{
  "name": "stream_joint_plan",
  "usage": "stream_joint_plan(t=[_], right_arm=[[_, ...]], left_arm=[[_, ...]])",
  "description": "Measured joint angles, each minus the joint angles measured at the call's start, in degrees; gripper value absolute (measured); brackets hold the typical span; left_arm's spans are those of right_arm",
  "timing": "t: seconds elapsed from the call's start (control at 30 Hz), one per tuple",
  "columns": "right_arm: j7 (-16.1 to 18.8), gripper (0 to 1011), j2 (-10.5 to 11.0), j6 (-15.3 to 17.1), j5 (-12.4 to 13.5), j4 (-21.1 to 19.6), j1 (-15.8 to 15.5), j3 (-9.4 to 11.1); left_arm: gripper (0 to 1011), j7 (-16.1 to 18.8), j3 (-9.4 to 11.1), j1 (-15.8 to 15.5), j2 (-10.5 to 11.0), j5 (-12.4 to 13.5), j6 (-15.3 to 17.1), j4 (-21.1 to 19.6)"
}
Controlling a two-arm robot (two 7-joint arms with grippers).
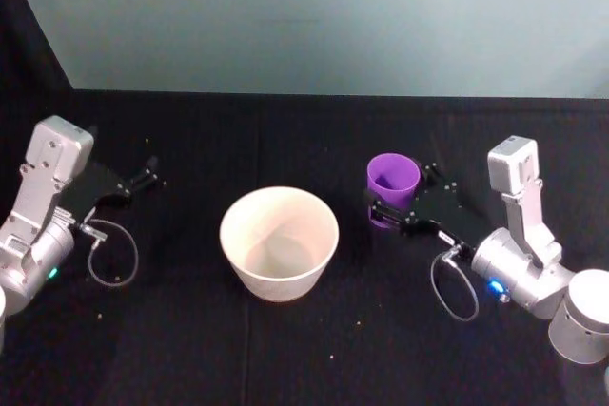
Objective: Pick up the cup and pour the mung beans from the cup into the bowl.
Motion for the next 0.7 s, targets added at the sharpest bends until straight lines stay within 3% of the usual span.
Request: stream_joint_plan(t=[0.27,0.5,0.7], right_arm=[[-0.21,1004,-1.24,0.96,-0.56,1.14,0.41,0.85],[-0.20,1004,-1.10,0.85,-0.55,1.09,0.36,0.77],[-0.19,889,-1.00,0.74,-0.54,0.98,0.32,0.71]], left_arm=[[1000,0.00,0.00,0.00,0.00,0.00,0.00,0.00],[1000,0.00,0.00,0.00,0.00,0.00,0.00,0.00],[1000,0.00,0.00,0.00,0.00,0.00,0.00,0.00]])
